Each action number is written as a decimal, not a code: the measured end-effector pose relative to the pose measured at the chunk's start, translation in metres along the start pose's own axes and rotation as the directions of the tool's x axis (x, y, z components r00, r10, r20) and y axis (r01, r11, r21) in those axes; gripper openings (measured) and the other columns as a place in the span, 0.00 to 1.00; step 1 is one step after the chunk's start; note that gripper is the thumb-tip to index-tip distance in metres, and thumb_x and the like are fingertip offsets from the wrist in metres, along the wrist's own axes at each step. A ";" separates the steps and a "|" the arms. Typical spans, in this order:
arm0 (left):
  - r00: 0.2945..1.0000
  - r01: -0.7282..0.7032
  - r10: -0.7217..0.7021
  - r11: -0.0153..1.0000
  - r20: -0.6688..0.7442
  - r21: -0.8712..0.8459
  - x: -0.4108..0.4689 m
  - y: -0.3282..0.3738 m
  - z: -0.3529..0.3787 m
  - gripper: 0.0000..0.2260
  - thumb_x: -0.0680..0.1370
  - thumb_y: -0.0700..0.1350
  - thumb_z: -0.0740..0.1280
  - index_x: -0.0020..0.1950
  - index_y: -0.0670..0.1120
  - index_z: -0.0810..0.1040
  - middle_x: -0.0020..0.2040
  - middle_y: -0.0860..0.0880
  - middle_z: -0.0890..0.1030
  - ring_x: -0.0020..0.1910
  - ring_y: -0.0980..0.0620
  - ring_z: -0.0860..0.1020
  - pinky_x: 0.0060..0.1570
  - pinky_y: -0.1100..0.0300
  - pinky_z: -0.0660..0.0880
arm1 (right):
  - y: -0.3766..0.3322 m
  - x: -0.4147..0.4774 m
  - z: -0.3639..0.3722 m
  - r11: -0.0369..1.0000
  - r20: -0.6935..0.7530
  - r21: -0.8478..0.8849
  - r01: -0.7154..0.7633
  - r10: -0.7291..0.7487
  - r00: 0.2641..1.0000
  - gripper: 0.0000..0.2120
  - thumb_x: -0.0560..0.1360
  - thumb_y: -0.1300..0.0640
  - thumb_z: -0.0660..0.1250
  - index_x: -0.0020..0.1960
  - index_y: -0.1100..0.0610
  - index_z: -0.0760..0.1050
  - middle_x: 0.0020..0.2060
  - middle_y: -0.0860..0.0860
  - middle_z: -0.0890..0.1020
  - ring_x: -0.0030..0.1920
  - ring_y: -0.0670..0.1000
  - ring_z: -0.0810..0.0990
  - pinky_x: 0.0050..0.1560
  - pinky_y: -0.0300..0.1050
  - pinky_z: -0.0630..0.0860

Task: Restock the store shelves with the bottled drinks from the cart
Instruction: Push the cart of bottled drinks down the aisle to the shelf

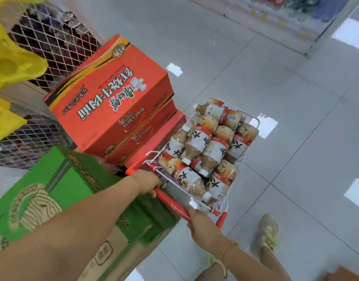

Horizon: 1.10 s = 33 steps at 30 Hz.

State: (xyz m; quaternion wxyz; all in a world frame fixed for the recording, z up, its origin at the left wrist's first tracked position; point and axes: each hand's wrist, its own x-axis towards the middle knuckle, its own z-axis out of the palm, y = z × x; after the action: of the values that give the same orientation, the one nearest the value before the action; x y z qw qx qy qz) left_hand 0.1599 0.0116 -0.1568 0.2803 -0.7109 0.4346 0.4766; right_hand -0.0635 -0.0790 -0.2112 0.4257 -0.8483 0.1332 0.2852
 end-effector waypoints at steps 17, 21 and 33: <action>0.762 -0.212 -0.033 0.931 -0.647 -0.297 0.064 0.160 -0.028 0.36 0.74 0.68 0.36 0.64 0.51 0.72 0.55 0.49 0.79 0.55 0.47 0.77 0.56 0.53 0.74 | 0.162 -0.044 -0.198 0.852 -0.095 -0.517 0.079 -0.149 0.984 0.15 0.80 0.49 0.54 0.65 0.51 0.64 0.52 0.51 0.78 0.48 0.53 0.78 0.49 0.48 0.75; 0.694 -0.178 -0.086 0.942 -0.715 -0.286 0.089 0.172 -0.066 0.38 0.71 0.70 0.35 0.59 0.50 0.74 0.50 0.50 0.80 0.51 0.50 0.78 0.51 0.56 0.74 | 0.191 -0.027 -0.250 0.807 -0.098 -0.583 0.088 -0.177 0.979 0.19 0.78 0.39 0.52 0.58 0.52 0.67 0.49 0.51 0.79 0.46 0.52 0.79 0.46 0.46 0.76; 0.689 0.062 -0.291 0.936 -0.664 -0.347 0.153 0.119 -0.189 0.15 0.73 0.60 0.64 0.44 0.49 0.78 0.42 0.49 0.82 0.44 0.47 0.81 0.41 0.58 0.74 | 0.209 0.068 -0.359 0.758 -0.142 -0.650 0.056 -0.194 0.971 0.23 0.75 0.35 0.53 0.55 0.54 0.69 0.46 0.50 0.81 0.44 0.52 0.81 0.44 0.46 0.76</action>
State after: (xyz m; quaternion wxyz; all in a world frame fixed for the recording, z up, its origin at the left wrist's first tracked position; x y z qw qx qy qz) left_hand 0.1620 -0.2516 -0.2224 0.0278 -0.9110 0.3604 0.1985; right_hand 0.0264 -0.4901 -0.2161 0.1127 -0.9737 0.0125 0.1974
